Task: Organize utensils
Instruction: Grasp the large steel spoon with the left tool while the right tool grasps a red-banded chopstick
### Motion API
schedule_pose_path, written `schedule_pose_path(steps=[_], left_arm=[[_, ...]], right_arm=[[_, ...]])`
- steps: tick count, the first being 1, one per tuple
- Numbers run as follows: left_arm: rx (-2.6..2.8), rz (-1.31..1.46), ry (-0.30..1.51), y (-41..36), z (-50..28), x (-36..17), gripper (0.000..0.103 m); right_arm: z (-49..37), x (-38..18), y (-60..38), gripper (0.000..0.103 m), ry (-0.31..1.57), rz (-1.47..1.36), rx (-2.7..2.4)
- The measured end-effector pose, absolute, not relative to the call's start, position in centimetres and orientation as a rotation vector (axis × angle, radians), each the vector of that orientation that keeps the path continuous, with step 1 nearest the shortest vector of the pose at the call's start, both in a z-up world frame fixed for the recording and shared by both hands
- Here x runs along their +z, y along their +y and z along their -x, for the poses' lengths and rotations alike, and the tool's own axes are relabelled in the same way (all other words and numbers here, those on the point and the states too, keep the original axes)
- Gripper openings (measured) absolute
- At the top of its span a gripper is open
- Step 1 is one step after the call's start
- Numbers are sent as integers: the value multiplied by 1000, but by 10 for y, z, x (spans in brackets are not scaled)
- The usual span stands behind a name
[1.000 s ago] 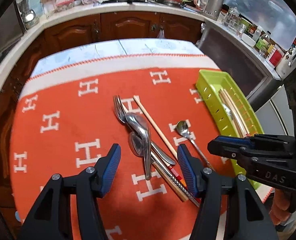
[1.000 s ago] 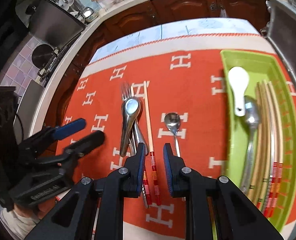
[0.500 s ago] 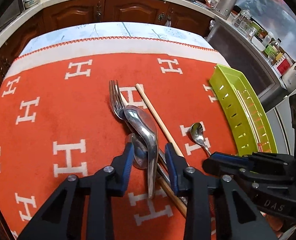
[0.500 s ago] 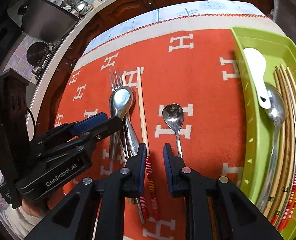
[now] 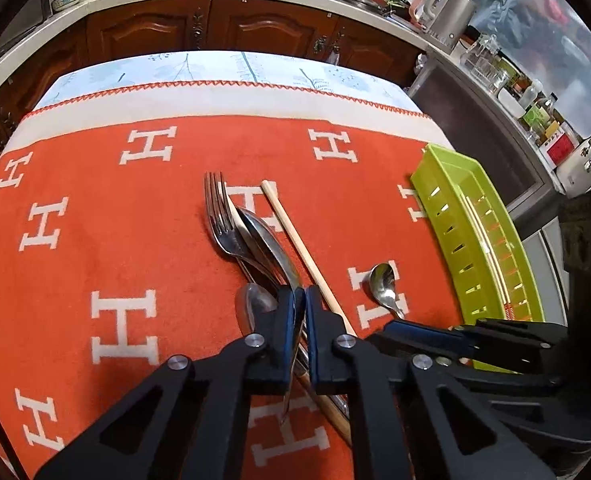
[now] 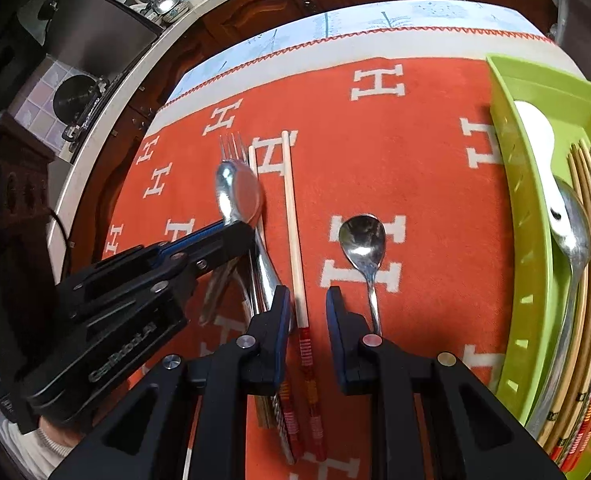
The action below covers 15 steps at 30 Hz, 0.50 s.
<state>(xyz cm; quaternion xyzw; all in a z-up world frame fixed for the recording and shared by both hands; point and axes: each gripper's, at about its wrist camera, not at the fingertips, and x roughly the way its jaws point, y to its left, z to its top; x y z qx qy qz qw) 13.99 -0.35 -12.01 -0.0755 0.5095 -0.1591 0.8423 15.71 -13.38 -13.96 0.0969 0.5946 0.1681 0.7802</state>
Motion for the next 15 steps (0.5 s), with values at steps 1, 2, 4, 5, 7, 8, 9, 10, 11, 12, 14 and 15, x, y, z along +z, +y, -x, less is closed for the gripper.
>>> schedule_pose_path(steps=[1, 2, 4, 5, 7, 8, 9, 10, 11, 12, 14, 15], left_arm=[[-335, 164, 1069, -2, -138, -117, 2], [-335, 168, 1064, 2, -136, -113, 2], [-335, 183, 1054, 8, -132, -107, 1], [-332, 187, 1049, 11, -131, -103, 1], [-324, 194, 1042, 17, -127, -98, 1], [-321, 196, 1038, 20, -125, -95, 1], [-320, 201, 1031, 23, -123, -91, 1], [-319, 203, 1024, 25, -120, -88, 1], [-320, 205, 1019, 27, -118, -85, 1], [-321, 207, 1014, 28, -117, -83, 1], [-325, 203, 1005, 30, -112, -79, 1], [-326, 197, 1007, 30, -110, -79, 1]], right_arm=[[-158, -140, -131, 19, 1284, -200, 364], [-159, -140, -129, 19, 1283, -191, 363], [-160, -142, -123, 19, 1284, -172, 363], [-161, -144, -120, 19, 1285, -155, 361], [-162, -146, -113, 19, 1276, -121, 355], [-161, -145, -107, 19, 1260, -84, 352], [-161, -145, -103, 19, 1249, -60, 348], [-159, -145, -99, 19, 1234, -26, 342], [-158, -145, -94, 16, 1220, 11, 329], [-157, -146, -91, 10, 1209, 43, 316], [-154, -146, -86, 6, 1188, 97, 297], [-153, -147, -85, 6, 1184, 100, 292]])
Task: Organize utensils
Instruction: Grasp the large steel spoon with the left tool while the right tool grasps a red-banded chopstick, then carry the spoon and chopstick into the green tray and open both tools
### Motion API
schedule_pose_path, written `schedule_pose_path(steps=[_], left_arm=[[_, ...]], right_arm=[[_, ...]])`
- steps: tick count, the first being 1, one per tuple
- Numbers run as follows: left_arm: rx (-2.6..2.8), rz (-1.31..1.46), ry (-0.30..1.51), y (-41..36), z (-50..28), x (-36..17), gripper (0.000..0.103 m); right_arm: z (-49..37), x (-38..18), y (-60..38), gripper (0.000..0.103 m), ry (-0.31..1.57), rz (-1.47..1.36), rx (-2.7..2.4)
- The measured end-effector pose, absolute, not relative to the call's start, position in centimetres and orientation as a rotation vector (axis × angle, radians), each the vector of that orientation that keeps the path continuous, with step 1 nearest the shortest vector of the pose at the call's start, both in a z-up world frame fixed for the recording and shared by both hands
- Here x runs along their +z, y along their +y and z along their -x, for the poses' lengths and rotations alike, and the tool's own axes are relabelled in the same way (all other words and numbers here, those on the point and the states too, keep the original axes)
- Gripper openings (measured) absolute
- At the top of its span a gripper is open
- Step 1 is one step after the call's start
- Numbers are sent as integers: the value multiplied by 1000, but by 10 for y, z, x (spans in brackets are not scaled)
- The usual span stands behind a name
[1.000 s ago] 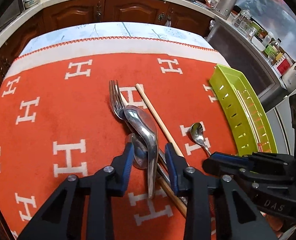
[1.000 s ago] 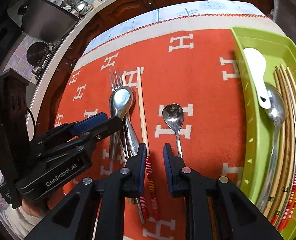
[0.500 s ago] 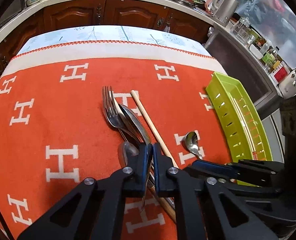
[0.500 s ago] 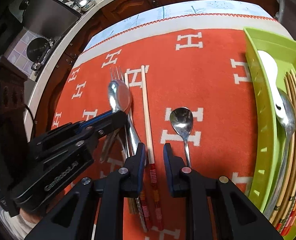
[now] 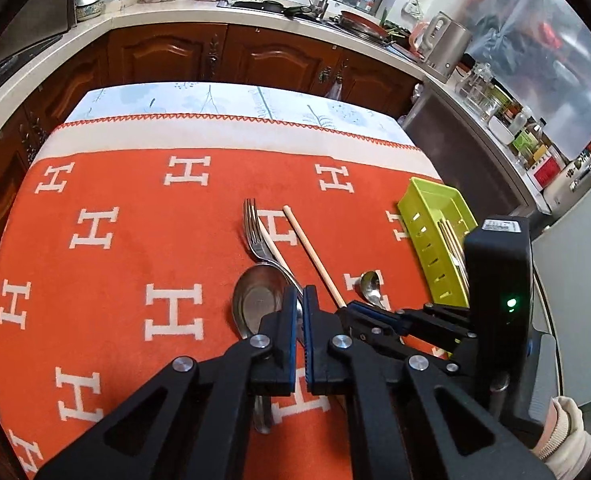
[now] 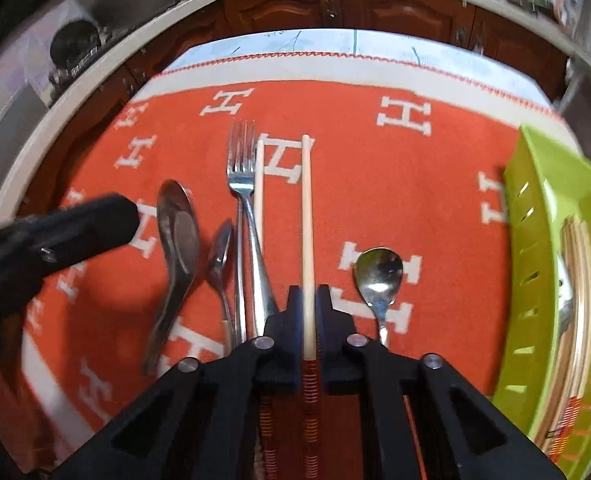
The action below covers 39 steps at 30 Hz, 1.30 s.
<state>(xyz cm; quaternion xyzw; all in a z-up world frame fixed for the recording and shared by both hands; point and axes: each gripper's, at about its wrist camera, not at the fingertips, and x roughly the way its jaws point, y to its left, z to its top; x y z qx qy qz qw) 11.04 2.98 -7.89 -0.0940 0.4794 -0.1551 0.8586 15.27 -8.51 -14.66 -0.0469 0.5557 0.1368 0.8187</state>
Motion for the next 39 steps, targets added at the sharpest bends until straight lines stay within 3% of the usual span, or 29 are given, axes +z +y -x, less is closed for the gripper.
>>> schedule_pose_path(steps=[5, 10, 12, 29, 32, 35, 37, 39], left_arm=[[-292, 178, 1046, 31, -105, -90, 5], [-246, 224, 1081, 47, -105, -103, 52], [-233, 236, 1079, 54, -109, -106, 55], [-229, 49, 999, 38, -140, -145, 54], [-236, -22, 962, 28, -136, -146, 48], [-252, -36, 936, 25, -133, -146, 36], [-271, -25, 929, 25, -132, -146, 18], [-283, -3, 928, 26, -131, -146, 13]], right_arm=[[-151, -145, -94, 6, 1199, 43, 294], [-146, -142, -104, 5, 1202, 9, 295], [-144, -141, -107, 5, 1202, 2, 294], [-130, -140, -122, 6, 1188, -30, 298], [-128, -141, -123, 6, 1182, -36, 298], [-129, -141, -122, 6, 1180, -35, 296], [-129, -141, -122, 6, 1181, -37, 296], [-129, -141, -122, 6, 1181, -41, 294]])
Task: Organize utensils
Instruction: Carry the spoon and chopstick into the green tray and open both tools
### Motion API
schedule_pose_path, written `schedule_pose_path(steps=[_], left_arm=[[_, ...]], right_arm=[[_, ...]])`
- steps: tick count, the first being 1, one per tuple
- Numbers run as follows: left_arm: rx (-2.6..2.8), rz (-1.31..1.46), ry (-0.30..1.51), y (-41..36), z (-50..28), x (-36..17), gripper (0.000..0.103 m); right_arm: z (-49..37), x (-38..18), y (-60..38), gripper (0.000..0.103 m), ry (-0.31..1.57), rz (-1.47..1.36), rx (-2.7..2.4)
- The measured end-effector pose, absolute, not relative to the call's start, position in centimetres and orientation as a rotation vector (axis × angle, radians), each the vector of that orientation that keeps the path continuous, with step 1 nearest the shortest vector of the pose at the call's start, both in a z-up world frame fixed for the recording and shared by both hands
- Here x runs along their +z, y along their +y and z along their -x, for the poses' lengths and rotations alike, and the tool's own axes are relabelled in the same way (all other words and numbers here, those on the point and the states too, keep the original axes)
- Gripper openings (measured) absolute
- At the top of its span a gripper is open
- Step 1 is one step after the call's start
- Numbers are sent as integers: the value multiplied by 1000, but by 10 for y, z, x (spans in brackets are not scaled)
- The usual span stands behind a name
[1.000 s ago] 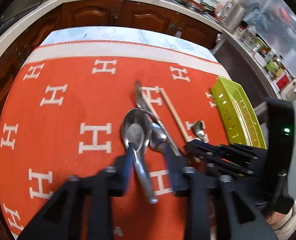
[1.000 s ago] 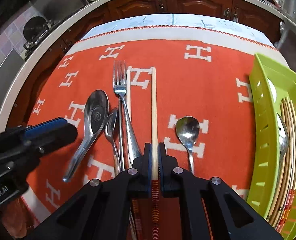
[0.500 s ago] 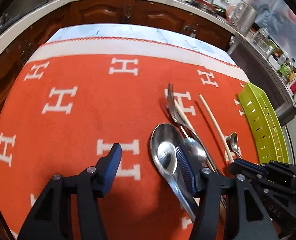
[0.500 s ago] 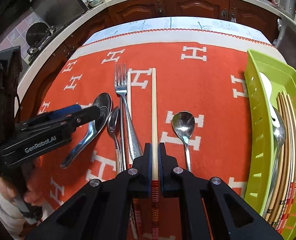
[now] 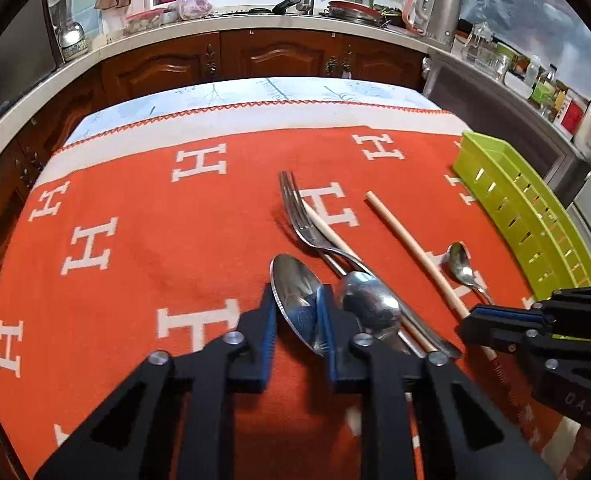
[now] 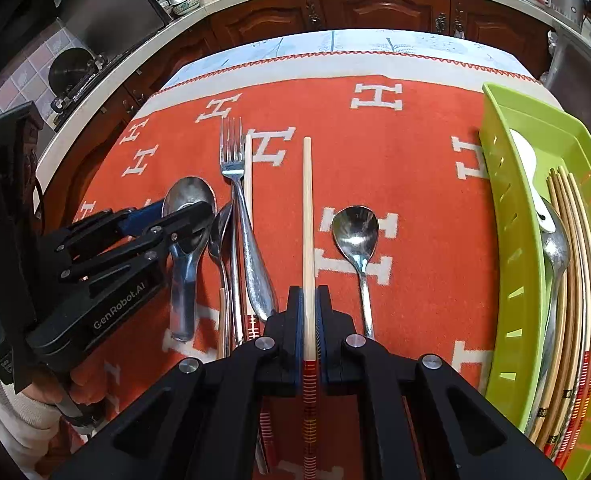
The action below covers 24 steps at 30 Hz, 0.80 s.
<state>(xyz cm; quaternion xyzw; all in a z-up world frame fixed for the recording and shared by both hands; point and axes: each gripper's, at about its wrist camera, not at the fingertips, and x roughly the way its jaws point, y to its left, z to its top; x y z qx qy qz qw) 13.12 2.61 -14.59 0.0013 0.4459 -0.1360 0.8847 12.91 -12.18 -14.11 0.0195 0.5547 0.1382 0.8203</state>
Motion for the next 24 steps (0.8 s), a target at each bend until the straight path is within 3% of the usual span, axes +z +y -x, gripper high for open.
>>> schedule_pose_path(steps=[7, 18, 24], left_arm=[[-329, 128, 944, 36, -129, -142, 2], [-398, 221, 989, 31, -103, -99, 2], [-470, 151, 1008, -27, -92, -57, 2]], right_arm=[[-125, -131, -132, 6, 1174, -101, 314], [-104, -88, -177, 5, 1146, -323, 359], [-90, -52, -233, 5, 1094, -330, 254]])
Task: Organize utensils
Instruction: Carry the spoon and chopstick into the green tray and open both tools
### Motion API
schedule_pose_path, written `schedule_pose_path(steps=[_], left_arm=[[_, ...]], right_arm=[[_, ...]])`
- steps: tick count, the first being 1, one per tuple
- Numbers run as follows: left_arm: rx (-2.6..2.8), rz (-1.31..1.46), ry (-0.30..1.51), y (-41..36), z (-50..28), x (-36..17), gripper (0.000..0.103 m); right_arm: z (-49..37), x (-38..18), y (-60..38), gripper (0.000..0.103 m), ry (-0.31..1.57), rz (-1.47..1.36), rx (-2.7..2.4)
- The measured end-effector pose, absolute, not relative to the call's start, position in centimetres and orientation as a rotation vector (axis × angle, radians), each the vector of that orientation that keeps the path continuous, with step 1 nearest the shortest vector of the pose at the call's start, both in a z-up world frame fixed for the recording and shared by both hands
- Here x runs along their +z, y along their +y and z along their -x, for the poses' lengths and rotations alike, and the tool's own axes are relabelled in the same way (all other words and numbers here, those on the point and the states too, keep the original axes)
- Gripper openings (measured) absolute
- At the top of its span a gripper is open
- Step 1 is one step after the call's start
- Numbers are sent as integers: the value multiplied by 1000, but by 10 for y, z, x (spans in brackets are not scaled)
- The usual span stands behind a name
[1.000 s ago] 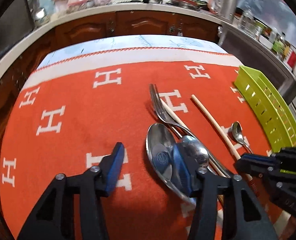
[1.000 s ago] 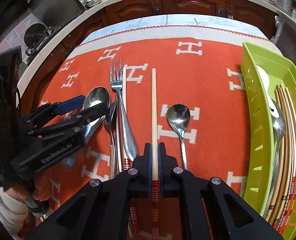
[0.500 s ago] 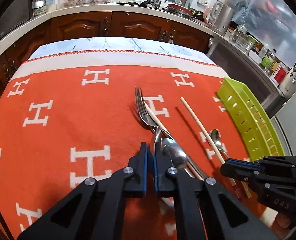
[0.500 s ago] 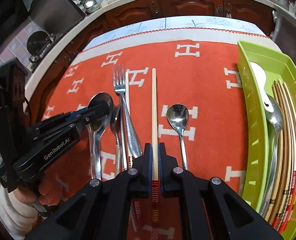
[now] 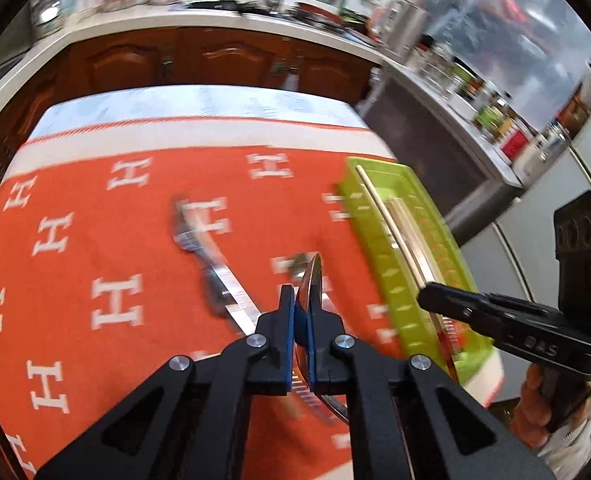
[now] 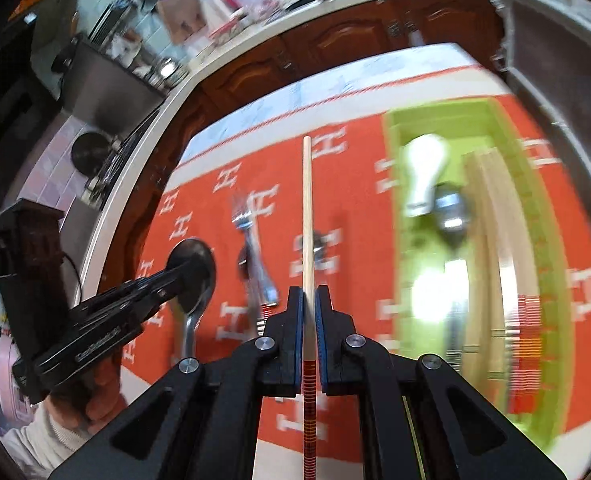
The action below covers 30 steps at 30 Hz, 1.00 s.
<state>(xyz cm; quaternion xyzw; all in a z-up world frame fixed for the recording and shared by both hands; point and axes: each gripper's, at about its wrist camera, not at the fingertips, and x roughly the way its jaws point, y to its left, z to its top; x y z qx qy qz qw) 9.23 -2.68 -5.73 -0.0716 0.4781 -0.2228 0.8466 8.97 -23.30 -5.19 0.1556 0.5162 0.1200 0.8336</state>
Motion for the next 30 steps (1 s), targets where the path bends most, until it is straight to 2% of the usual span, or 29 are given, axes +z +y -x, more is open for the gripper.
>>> schedule_pose_path(steps=[8, 18, 20, 22, 24, 30], left_arm=[[-543, 49, 1036, -134, -106, -32, 2], [-516, -41, 1127, -193, -128, -72, 3], [-507, -56, 1132, -197, -129, -78, 8], [-502, -66, 1134, -198, -128, -79, 25], [-502, -69, 1128, -195, -126, -77, 28], [-522, -61, 1119, -181, -114, -58, 34]], right_arm=[[-92, -41, -308, 6, 1093, -243, 76], [-104, -77, -333, 6, 1151, -211, 34], [-109, -83, -333, 9, 1155, -206, 13], [-113, -86, -333, 18, 1153, -212, 1], [-111, -84, -331, 22, 1139, -214, -1], [-96, -70, -318, 22, 1122, -215, 35]])
